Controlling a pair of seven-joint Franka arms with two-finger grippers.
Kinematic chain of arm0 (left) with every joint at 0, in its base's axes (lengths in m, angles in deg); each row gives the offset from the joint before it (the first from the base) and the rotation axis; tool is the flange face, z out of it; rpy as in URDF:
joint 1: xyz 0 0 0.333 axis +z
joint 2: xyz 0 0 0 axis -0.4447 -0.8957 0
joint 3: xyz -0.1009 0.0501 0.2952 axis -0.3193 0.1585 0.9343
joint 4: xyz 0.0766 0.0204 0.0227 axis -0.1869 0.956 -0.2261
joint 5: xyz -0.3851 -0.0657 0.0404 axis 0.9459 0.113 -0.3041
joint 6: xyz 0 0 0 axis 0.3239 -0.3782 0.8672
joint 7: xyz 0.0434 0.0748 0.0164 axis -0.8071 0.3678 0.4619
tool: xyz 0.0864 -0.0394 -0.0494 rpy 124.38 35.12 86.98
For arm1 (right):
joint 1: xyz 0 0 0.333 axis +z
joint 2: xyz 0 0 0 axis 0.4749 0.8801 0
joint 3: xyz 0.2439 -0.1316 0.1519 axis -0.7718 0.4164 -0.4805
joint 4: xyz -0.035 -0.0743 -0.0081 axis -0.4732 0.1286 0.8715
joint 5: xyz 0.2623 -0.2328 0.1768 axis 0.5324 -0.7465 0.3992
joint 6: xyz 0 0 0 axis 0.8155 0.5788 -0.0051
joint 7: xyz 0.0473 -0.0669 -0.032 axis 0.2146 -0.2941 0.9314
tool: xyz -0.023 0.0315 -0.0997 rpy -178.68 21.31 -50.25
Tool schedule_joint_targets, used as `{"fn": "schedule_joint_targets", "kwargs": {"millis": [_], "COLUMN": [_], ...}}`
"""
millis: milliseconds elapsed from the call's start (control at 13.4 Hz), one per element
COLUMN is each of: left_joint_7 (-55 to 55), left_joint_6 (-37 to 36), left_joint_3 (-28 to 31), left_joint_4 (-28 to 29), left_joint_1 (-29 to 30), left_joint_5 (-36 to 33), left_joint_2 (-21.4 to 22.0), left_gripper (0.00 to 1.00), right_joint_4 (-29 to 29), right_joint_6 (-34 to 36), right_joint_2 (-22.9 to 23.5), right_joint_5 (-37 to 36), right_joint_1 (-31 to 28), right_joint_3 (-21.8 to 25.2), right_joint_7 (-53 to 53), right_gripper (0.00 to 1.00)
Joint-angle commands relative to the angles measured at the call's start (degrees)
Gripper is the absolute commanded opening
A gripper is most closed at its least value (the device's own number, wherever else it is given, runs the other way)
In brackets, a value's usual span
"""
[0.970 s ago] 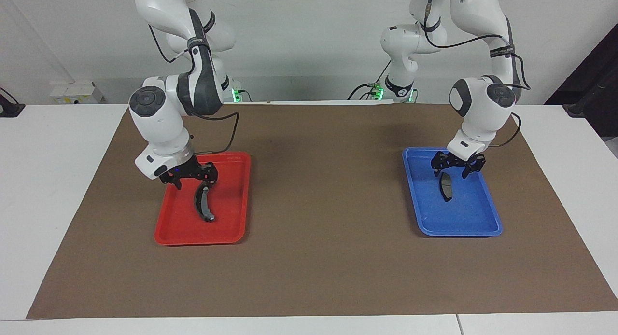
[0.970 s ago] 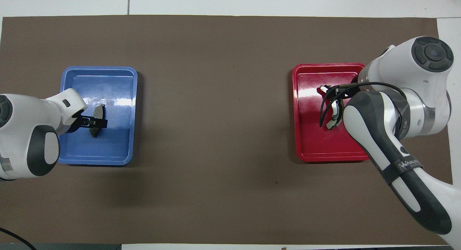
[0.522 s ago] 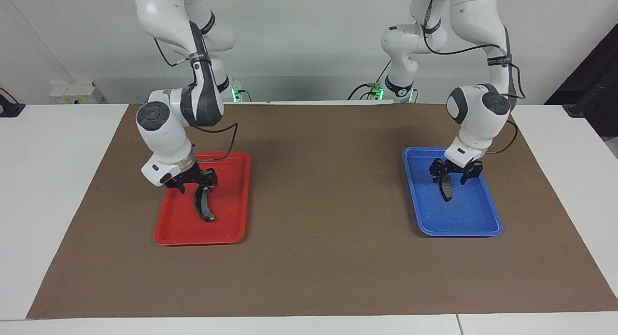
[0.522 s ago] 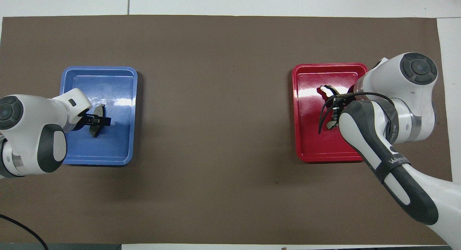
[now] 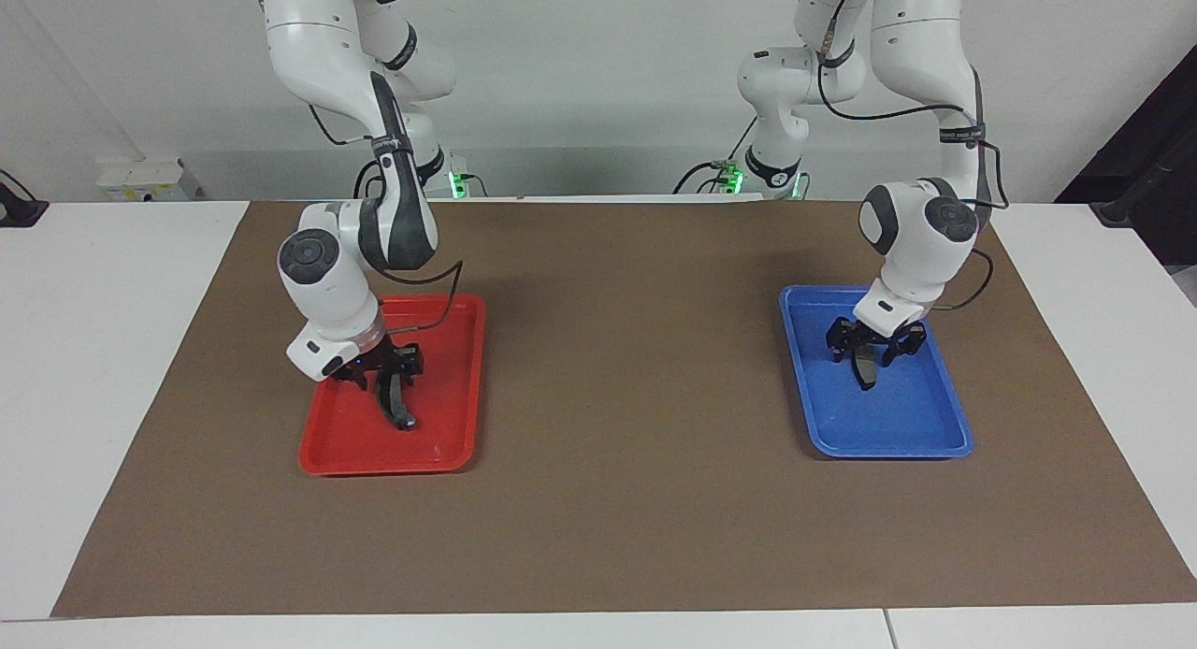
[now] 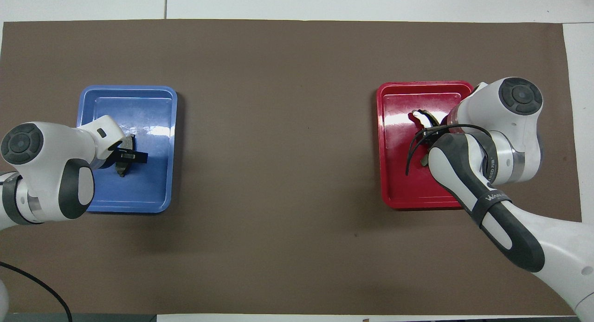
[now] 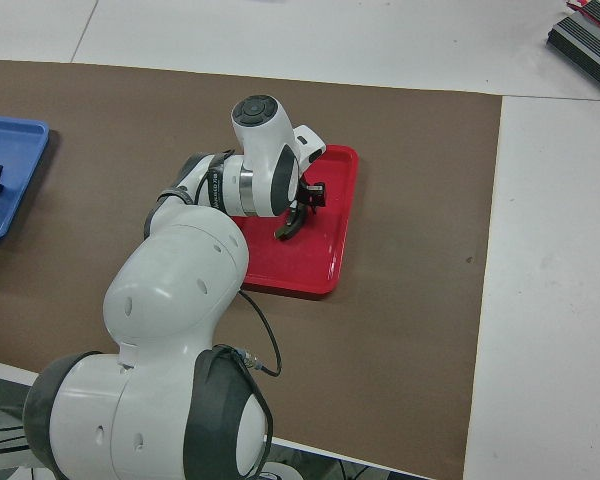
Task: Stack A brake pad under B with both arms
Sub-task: 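Close both grippers on the dark pad and the silver pad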
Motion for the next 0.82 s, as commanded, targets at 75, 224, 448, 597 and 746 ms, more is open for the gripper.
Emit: {"fn": "schedule_joint_targets", "kwargs": {"millis": [75, 224, 448, 597, 746], "left_joint_7": [-2.0, -2.0, -1.8, -1.2, 0.3], "left_joint_6": [-2.0, -2.2, -8.2, -15.7, -20.2], "left_joint_3": [0.9, 0.9, 0.9, 0.9, 0.6], "left_joint_4": [-0.8, -1.2, -6.2, -12.4, -16.9], "left_joint_1": [-0.6, -0.6, -0.9, -1.1, -1.7], "left_joint_5": [0.2, 0.2, 0.3, 0.3, 0.8], "left_joint_2": [-0.6, -0.6, -0.5, -0.5, -0.5], "left_gripper": [0.01, 0.01, 0.01, 0.01, 0.01], "right_joint_4": [-1.3, -1.3, -1.3, -1.3, -1.3], "right_joint_6": [-0.8, -0.6, 0.0, 0.1, 0.1], "right_joint_2": [-0.6, -0.6, -0.6, -0.7, -0.7], "right_joint_5": [0.4, 0.4, 0.4, 0.4, 0.4], "right_joint_1": [-0.9, -1.6, -1.7, -1.6, -1.6], "right_joint_3": [-0.4, -0.4, -0.4, -0.4, -0.4], "right_joint_7": [2.3, 4.1, 4.2, 4.2, 4.2], "right_gripper": [0.74, 0.71, 0.69, 0.66, 0.60]}}
